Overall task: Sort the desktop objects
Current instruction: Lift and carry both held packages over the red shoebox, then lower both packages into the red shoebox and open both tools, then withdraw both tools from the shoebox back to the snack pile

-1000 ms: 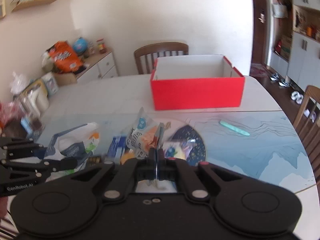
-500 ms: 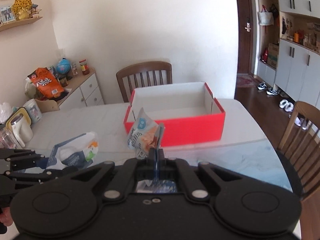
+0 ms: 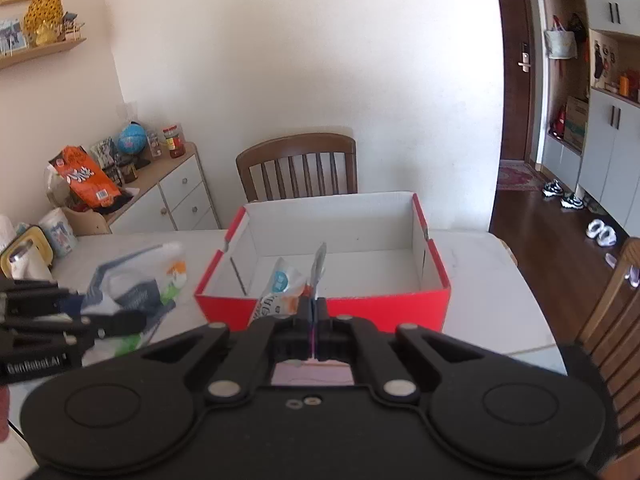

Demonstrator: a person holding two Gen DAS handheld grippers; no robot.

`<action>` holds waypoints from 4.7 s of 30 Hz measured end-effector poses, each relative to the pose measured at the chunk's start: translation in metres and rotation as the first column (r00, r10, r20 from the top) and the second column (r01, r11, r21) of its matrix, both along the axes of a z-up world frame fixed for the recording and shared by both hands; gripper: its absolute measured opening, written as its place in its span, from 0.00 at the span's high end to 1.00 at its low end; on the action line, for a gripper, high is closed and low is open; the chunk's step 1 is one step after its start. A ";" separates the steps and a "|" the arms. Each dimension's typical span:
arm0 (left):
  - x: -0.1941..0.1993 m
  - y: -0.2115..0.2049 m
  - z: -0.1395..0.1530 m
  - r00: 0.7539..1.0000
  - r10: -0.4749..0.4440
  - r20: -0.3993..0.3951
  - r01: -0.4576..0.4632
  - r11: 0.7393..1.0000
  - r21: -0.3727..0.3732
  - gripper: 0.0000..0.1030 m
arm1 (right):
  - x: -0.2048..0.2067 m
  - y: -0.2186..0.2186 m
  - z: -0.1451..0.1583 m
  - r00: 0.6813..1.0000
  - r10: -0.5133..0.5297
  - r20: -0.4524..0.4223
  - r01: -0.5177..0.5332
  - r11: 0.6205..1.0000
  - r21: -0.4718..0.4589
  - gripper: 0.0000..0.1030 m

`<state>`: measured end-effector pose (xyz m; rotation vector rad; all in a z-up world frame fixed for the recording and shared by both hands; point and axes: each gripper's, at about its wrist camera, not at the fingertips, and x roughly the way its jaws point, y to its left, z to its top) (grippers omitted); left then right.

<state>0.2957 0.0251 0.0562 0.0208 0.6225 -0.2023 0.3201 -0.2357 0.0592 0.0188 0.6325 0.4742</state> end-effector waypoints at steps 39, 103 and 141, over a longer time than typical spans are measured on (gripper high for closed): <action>0.239 -0.020 -0.072 0.943 -0.024 -0.333 0.053 0.995 0.078 0.75 | 0.142 0.034 -0.068 0.992 -0.071 -0.106 0.056 0.988 -0.145 1.00; 0.084 -0.013 0.011 0.981 -0.067 -0.181 0.068 0.998 0.003 0.21 | 0.032 0.018 -0.023 0.997 0.005 -0.077 -0.016 0.988 -0.153 0.60; -0.108 0.082 -0.060 0.980 -0.038 -0.194 0.025 0.997 -0.072 0.00 | -0.117 0.083 -0.085 0.990 0.048 -0.134 -0.079 0.968 -0.239 0.27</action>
